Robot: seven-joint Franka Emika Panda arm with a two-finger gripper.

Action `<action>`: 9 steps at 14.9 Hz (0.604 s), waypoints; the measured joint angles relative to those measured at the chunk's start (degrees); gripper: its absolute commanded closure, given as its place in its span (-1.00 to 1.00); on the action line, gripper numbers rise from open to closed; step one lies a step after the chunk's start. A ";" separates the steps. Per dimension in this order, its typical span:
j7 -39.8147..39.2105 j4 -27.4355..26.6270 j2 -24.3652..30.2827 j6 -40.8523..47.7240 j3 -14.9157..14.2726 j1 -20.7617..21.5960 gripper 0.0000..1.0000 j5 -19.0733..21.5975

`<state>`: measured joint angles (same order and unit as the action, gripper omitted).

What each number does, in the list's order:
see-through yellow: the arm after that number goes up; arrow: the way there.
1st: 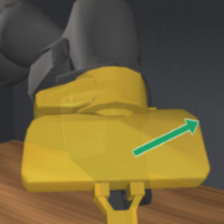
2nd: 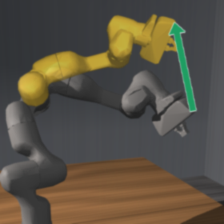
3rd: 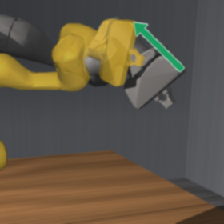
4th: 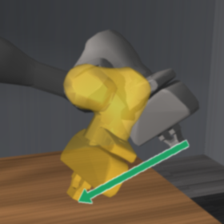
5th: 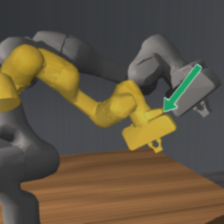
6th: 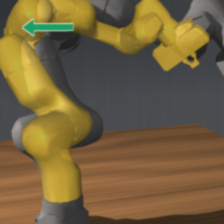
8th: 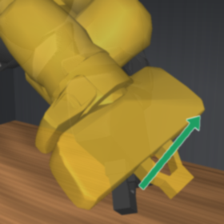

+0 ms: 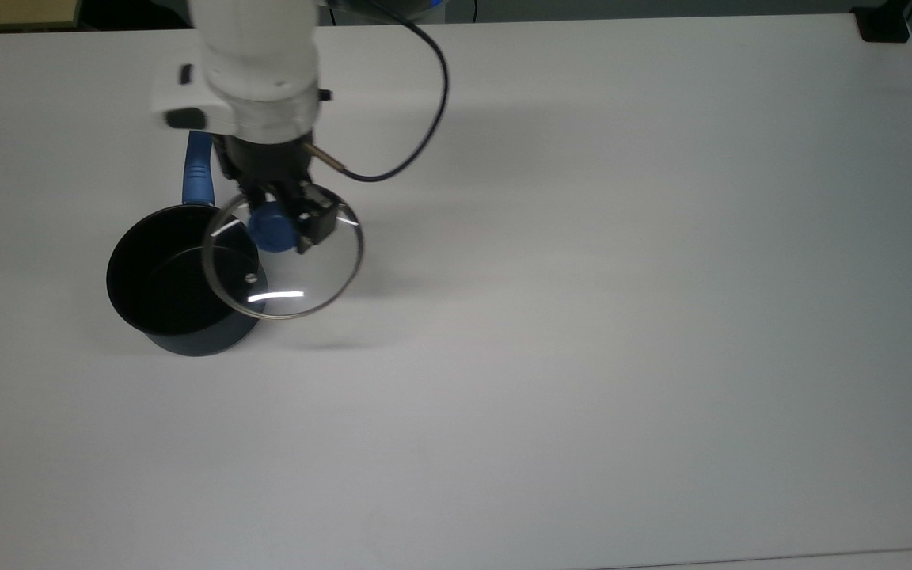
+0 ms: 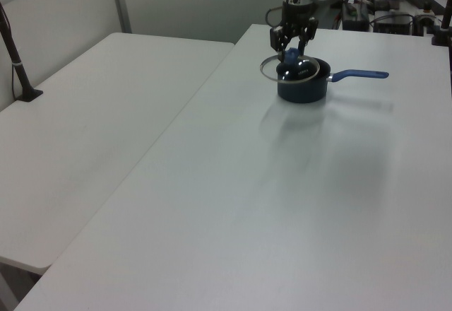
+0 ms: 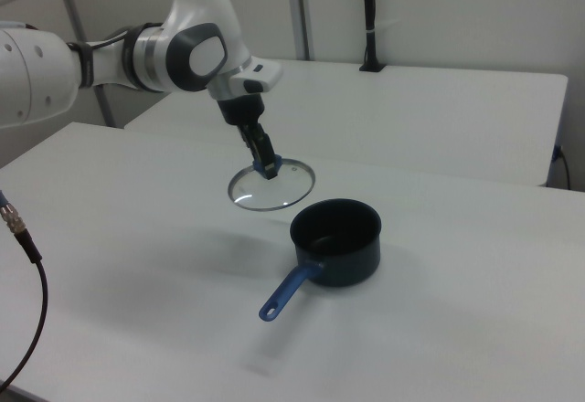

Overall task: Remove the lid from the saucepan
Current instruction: 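Lift the glass lid up off the saucepan rim, then carry the lid away from the saucepan and lower it onto the table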

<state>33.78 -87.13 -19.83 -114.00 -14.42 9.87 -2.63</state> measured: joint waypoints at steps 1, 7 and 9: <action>-0.58 -0.48 0.10 0.00 0.00 0.66 0.11 0.00; -1.80 -6.64 1.78 0.06 0.69 5.46 0.11 0.00; -1.95 -9.86 3.65 0.06 3.11 5.94 0.11 0.00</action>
<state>31.83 -96.99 -16.17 -113.95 -11.31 15.81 -2.62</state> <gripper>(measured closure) 0.339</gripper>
